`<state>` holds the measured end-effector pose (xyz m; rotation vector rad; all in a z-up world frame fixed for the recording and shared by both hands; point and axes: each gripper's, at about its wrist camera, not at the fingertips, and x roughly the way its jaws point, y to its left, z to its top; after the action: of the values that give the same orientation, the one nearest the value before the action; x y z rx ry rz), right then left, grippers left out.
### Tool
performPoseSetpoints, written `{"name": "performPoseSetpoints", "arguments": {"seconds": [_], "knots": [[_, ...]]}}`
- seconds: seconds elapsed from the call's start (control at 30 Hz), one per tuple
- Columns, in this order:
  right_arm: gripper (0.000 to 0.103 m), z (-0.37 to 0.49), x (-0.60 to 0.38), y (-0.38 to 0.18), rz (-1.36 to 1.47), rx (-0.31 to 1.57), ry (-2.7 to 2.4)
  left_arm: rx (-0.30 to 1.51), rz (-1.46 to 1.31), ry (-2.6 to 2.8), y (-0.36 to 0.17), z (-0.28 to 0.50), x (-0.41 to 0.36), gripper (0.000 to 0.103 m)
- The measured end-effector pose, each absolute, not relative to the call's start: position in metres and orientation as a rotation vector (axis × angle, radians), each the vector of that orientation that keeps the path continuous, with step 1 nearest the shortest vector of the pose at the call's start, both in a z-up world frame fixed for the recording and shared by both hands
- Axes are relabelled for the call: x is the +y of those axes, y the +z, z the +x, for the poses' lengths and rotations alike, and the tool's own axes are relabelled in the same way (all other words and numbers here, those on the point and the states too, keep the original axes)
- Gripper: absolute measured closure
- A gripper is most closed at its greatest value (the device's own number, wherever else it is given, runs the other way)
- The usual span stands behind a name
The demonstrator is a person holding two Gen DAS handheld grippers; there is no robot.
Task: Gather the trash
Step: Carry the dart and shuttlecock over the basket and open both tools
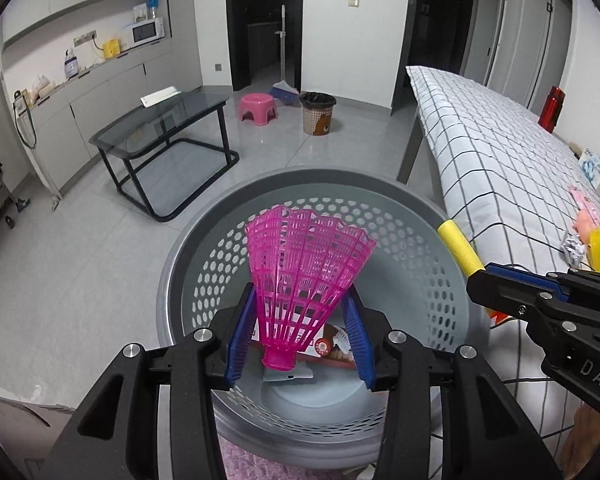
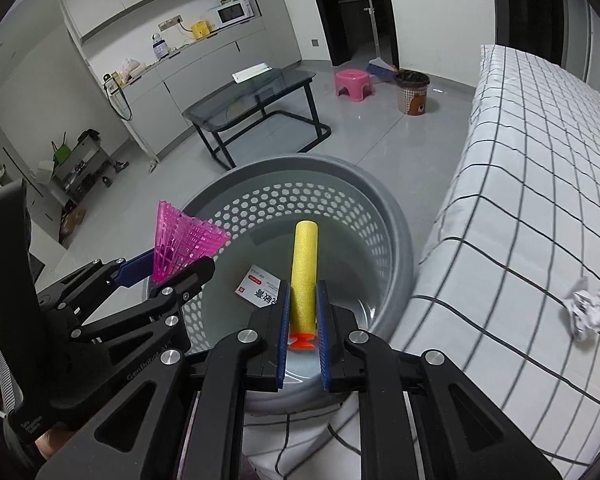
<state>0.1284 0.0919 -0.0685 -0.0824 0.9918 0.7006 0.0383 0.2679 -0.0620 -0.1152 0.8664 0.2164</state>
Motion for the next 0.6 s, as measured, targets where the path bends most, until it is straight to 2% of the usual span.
{"name": "performPoseSetpoints", "arguments": {"seconds": [0.13,0.2,0.27,0.33,0.53,0.6], "knots": [[0.091,0.132,0.099,-0.073,-0.089,0.996,0.699,0.875,-0.122,0.239,-0.066,0.039,0.275,0.058],[0.087,0.132,0.1,-0.073,-0.096,0.991,0.698,0.876,-0.126,0.253,-0.066,0.038,0.276,0.057],[0.063,0.133,0.1,-0.073,-0.091,0.986,0.697,0.881,-0.134,0.261,-0.068,0.039,0.278,0.054],[0.056,0.133,0.099,-0.072,-0.083,0.975,0.694,0.883,-0.138,0.269,-0.068,0.039,0.279,0.048],[0.056,0.129,0.098,-0.071,-0.086,0.963,0.689,0.883,-0.14,0.277,-0.068,0.037,0.28,0.044],[0.056,0.128,0.098,-0.071,-0.088,0.961,0.689,0.88,-0.141,0.284,-0.066,0.036,0.281,0.039]]}}
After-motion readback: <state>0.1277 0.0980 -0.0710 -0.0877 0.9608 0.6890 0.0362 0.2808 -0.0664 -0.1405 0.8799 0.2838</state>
